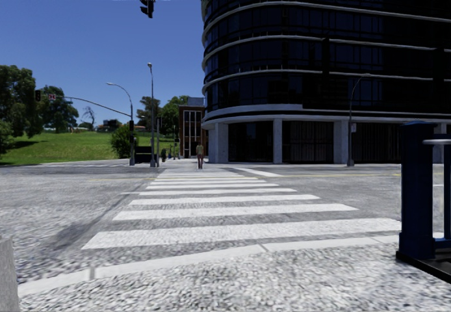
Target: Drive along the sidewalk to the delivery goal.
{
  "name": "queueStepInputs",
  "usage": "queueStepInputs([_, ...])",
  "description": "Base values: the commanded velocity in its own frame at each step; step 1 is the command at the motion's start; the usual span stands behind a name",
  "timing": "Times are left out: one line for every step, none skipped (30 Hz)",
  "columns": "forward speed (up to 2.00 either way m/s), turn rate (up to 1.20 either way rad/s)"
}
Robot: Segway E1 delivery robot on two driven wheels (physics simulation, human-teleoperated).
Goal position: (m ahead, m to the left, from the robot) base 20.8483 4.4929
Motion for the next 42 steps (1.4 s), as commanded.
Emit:
queueStepInputs([1.99, 0.23])
queueStepInputs([1.99, 0.23])
queueStepInputs([1.99, 0.23])
queueStepInputs([1.99, 0.23])
queueStepInputs([1.99, 0.22])
queueStepInputs([1.99, 0.22])
queueStepInputs([1.99, 0.25])
queueStepInputs([1.99, 0.25])
queueStepInputs([1.99, 0.31])
queueStepInputs([1.99, 0.34])
queueStepInputs([1.99, 0.35])
queueStepInputs([1.99, 0.35])
queueStepInputs([1.99, 0.35])
queueStepInputs([1.99, 0.35])
queueStepInputs([1.96, 0.42])
queueStepInputs([1.96, 0.42])
queueStepInputs([1.96, 0.42])
queueStepInputs([1.96, 0.42])
queueStepInputs([1.96, 0.42])
queueStepInputs([1.97, 0.42])
queueStepInputs([1.97, 0.42])
queueStepInputs([1.97, 0.42])
queueStepInputs([1.97, 0.42])
queueStepInputs([1.97, 0.0])
queueStepInputs([1.97, 0.0])
queueStepInputs([1.97, 0.0])
queueStepInputs([1.97, 0.0])
queueStepInputs([1.97, 0.0])
queueStepInputs([1.97, 0.0])
queueStepInputs([1.97, 0.0])
queueStepInputs([1.97, 0.0])
queueStepInputs([1.97, 0.0])
queueStepInputs([1.97, 0.0])
queueStepInputs([1.98, 0.0])
queueStepInputs([1.98, 0.0])
queueStepInputs([1.98, 0.0])
queueStepInputs([1.98, 0.0])
queueStepInputs([1.98, 0.0])
queueStepInputs([1.98, 0.0])
queueStepInputs([1.98, 0.0])
queueStepInputs([1.98, 0.0])
queueStepInputs([1.98, 0.0])
